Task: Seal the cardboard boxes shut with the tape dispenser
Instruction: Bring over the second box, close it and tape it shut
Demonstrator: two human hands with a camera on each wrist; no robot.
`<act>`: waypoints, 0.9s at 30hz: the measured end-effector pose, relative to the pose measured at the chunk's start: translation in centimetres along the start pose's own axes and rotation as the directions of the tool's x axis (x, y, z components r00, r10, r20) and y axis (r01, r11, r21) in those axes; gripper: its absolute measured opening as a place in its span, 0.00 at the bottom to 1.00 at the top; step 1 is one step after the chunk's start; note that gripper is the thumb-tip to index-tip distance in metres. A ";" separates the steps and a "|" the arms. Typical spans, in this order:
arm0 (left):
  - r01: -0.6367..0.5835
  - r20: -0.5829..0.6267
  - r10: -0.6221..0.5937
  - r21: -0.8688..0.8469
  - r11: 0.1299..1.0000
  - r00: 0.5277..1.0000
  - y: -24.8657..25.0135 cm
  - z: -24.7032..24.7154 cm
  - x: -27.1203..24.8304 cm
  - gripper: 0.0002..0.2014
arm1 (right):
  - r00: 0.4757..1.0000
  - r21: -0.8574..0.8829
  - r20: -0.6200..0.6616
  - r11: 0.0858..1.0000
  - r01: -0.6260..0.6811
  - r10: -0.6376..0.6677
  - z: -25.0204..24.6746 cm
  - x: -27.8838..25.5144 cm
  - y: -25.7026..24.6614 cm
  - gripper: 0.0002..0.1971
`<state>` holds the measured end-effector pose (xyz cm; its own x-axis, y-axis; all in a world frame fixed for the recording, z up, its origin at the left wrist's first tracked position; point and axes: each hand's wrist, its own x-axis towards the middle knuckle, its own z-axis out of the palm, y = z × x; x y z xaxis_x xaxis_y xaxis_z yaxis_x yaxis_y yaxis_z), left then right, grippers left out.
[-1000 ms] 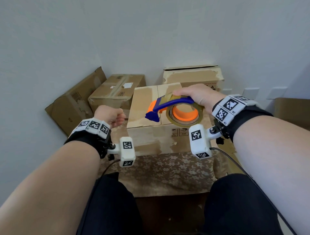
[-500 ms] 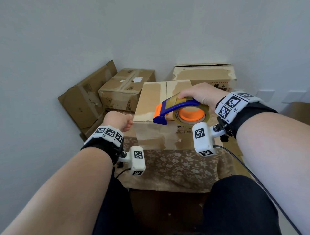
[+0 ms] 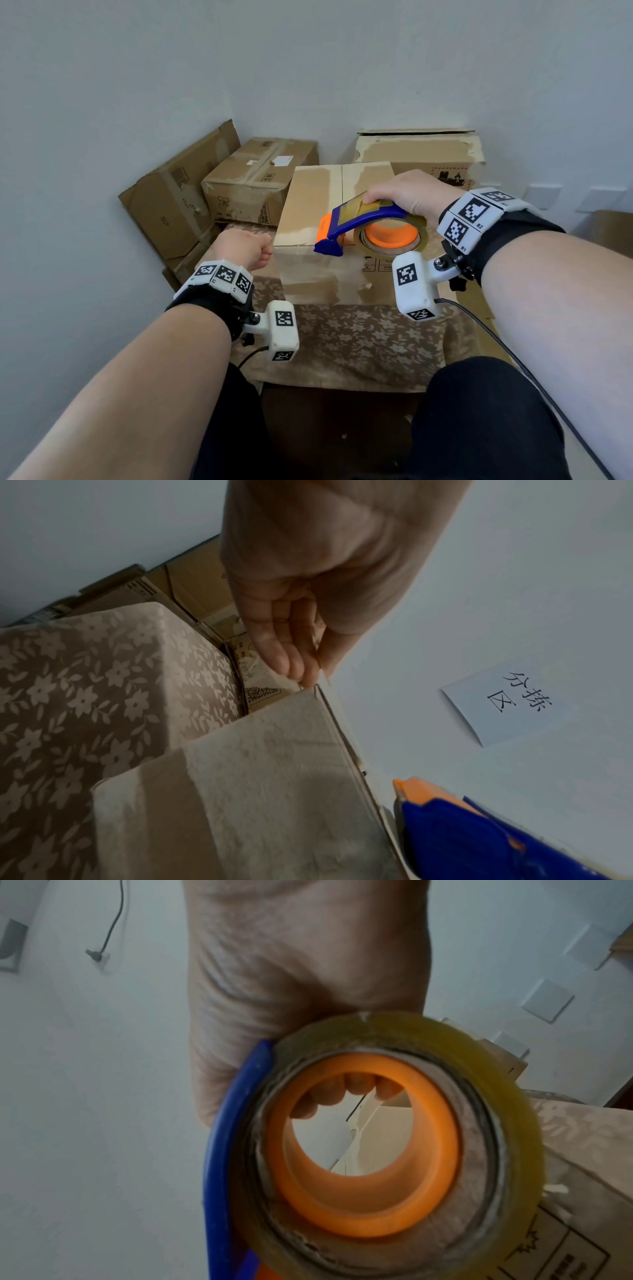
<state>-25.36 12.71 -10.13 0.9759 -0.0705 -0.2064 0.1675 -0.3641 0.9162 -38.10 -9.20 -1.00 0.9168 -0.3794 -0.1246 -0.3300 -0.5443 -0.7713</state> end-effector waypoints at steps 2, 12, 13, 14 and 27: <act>0.001 0.000 -0.001 -0.023 1.000 1.000 -0.2 0.0 0.0 0.14 | 1.000 -0.008 -0.001 1.000 0.005 -0.005 0.0 0.0 -0.1 0.15; 0.062 0.081 -0.052 -0.133 0.989 0.995 -0.3 -0.2 0.1 0.17 | 0.999 -0.059 0.004 0.998 0.032 -0.032 0.1 0.1 -0.5 0.16; 0.069 0.088 -0.058 -0.128 0.989 0.994 -0.4 -0.2 0.2 0.17 | 0.999 -0.061 0.004 0.998 0.034 -0.033 0.1 0.1 -0.5 0.16; 0.070 0.083 -0.060 -0.126 0.989 0.995 -0.5 -0.1 0.2 0.17 | 0.999 -0.065 0.007 0.997 0.036 -0.036 0.1 0.2 -0.5 0.16; 0.155 0.109 -0.142 -0.118 0.981 0.984 -0.7 0.4 0.0 0.16 | 0.990 -0.274 -0.095 0.959 0.077 -0.106 0.6 1.1 0.1 0.14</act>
<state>-25.51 12.61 -10.87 0.9211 -0.1192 -0.3707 0.3316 -0.2587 0.9073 -37.02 -9.20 -1.53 0.9211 -0.3889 0.0181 -0.3077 -0.7556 -0.5783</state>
